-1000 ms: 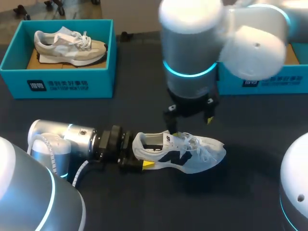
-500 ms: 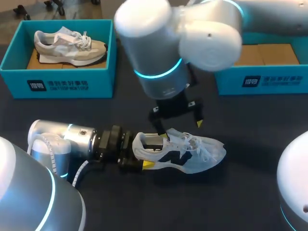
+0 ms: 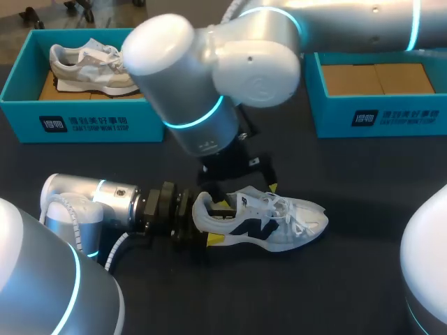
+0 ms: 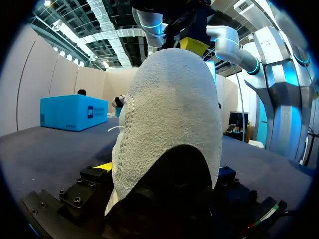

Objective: Take the shoe out of the shoebox, open the shoe tongue, remove and reinsert the insole, then place the shoe into the shoebox

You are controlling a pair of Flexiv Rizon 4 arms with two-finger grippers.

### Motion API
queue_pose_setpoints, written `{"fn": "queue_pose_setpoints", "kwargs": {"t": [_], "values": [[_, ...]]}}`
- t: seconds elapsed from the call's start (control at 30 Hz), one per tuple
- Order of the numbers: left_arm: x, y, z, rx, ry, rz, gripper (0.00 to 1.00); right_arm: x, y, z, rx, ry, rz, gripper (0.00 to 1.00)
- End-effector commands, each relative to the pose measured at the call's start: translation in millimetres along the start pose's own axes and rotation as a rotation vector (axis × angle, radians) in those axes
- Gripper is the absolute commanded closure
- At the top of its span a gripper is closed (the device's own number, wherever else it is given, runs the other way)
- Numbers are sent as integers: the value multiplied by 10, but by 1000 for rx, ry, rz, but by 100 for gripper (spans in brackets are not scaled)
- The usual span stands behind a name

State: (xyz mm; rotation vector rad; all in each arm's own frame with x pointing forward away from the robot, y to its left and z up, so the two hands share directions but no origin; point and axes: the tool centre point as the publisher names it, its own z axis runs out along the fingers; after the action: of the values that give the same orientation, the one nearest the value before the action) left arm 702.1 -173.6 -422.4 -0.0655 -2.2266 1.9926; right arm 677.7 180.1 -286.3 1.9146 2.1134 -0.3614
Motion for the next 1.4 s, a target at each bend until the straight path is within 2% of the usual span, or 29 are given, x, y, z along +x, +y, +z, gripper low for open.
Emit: {"fn": "queue_pose_setpoints", "kwargs": {"t": [0.03, 0.77, 1.13, 1.4], "values": [[-4, 12, 5, 0, -4, 1, 100, 119, 46, 54, -9, -93, 4, 0], [-4, 12, 5, 0, -4, 1, 100, 197, 132, 383, -53, -158, 84, 0], [-4, 12, 5, 0, -4, 1, 100, 109, 125, 543, -54, -170, 135, 0], [-4, 12, 5, 0, -4, 1, 100, -56, 64, 598, -56, -157, 172, 0]]}}
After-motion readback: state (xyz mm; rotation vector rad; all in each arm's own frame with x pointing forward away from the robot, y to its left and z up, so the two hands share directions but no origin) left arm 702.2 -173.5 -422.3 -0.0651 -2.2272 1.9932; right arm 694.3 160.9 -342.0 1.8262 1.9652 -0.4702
